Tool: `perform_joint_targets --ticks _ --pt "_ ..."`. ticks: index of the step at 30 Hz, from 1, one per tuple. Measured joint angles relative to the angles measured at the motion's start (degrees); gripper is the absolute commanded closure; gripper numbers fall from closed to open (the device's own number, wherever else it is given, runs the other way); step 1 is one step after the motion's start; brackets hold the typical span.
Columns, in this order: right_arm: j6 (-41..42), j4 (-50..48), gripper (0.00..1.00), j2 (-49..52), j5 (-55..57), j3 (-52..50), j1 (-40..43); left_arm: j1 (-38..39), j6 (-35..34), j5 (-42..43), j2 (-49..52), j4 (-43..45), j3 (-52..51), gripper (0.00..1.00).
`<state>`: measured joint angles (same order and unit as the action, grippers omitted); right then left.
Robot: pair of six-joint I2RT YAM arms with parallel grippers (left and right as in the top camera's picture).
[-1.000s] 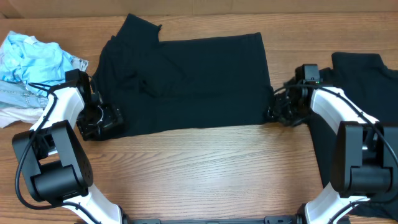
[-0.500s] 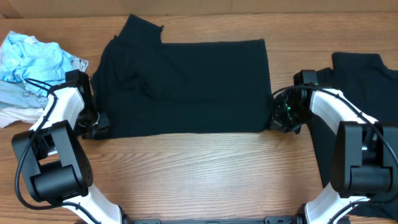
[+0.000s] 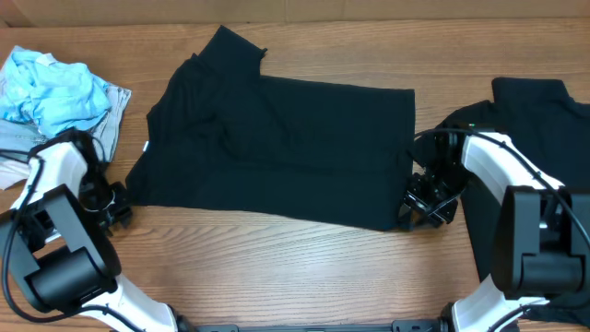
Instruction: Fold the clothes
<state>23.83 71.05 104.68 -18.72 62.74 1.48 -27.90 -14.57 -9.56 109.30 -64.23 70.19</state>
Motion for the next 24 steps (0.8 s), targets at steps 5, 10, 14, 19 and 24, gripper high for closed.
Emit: perform_joint_targets --ticks 5,10,14,19,24 --pt "0.13 -0.22 0.51 -0.22 5.49 3.08 0.85 -0.2 7.69 15.28 0.0 -1.64 5.46 0.65" --pt "0.11 -3.63 0.43 -0.28 7.37 10.21 1.49 4.74 15.45 29.31 0.0 -0.57 13.77 0.84" --pt "-0.09 -6.54 0.43 -0.59 7.04 12.26 1.49 11.72 18.29 32.09 0.0 6.38 14.71 0.96" --pt "-0.28 -6.86 0.43 -0.61 6.67 12.26 1.49 20.17 19.3 31.41 0.04 16.87 12.09 0.96" --pt "-2.89 -7.19 0.43 -0.61 4.96 12.26 1.49 25.31 17.77 31.23 2.21 25.46 9.18 0.96"
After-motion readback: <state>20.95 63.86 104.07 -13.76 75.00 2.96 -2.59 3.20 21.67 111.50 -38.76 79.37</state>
